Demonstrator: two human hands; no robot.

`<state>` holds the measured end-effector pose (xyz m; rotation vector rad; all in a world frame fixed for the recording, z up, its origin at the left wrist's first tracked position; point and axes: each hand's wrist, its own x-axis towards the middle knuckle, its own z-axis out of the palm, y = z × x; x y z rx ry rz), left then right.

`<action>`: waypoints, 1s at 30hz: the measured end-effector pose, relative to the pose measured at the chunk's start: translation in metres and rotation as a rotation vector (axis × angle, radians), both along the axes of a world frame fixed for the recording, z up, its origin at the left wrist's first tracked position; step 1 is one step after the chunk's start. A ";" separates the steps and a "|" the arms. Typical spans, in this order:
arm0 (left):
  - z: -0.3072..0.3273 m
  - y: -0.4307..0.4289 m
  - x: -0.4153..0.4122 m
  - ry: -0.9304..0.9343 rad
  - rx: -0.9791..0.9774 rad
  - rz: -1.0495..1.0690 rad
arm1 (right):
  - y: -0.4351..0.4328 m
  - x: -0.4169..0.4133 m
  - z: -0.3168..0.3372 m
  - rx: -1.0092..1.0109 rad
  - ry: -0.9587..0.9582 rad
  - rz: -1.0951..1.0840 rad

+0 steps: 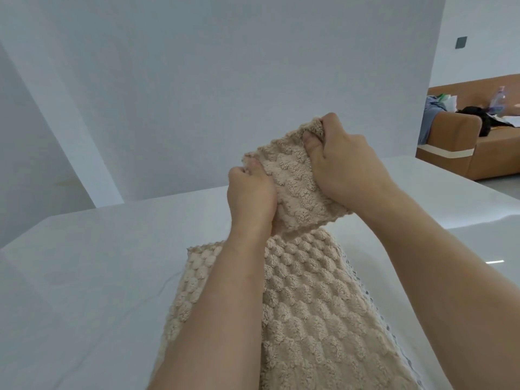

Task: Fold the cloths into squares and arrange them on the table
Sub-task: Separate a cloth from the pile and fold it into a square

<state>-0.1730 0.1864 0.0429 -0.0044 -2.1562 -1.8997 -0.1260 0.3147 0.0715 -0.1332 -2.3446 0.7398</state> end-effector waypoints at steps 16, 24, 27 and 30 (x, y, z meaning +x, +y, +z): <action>0.015 -0.023 0.002 -0.211 0.197 -0.449 | 0.026 -0.014 0.003 -0.467 -0.099 0.226; 0.016 -0.022 0.000 -0.094 0.246 -0.338 | 0.029 -0.009 0.001 -0.225 -0.073 0.180; 0.015 -0.021 -0.001 -0.048 0.236 -0.292 | 0.024 -0.008 -0.001 -0.113 -0.058 0.118; 0.016 -0.020 0.001 -0.052 0.268 -0.298 | 0.019 -0.008 -0.003 -0.103 -0.019 0.106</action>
